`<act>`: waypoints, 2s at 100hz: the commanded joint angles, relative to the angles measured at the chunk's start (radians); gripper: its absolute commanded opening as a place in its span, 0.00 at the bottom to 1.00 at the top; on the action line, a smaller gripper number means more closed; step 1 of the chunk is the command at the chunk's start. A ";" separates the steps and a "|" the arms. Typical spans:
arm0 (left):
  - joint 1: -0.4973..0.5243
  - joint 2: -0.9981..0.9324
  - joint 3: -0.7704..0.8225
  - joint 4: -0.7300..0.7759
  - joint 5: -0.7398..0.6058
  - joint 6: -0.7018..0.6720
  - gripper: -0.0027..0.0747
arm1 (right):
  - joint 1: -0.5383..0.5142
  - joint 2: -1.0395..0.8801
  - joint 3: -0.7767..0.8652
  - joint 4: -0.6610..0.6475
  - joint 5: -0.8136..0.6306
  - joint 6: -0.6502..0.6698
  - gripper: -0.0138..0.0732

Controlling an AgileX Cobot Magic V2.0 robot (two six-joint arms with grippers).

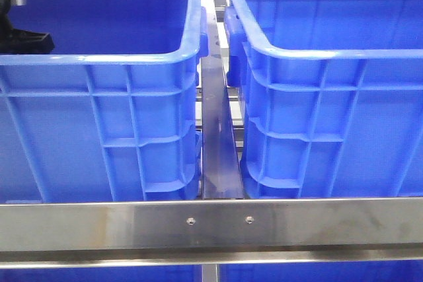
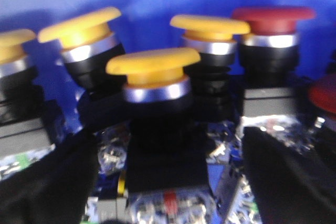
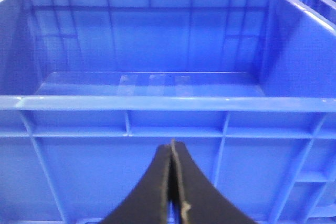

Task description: Pick red and yellow buttons and place in box

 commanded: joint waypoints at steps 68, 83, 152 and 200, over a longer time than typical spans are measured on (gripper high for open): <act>-0.013 -0.143 -0.030 -0.034 -0.066 0.039 0.25 | 0.002 -0.024 -0.016 -0.012 -0.079 -0.004 0.09; -0.041 -0.239 -0.030 -0.124 -0.066 0.142 0.25 | 0.002 -0.024 -0.016 -0.012 -0.079 -0.004 0.09; -0.500 -0.392 -0.027 -0.327 -0.084 0.228 0.25 | 0.002 -0.024 -0.016 -0.012 -0.079 -0.004 0.09; -0.622 -0.390 -0.027 -0.327 -0.092 0.228 0.25 | 0.002 -0.024 -0.016 -0.012 -0.082 -0.004 0.09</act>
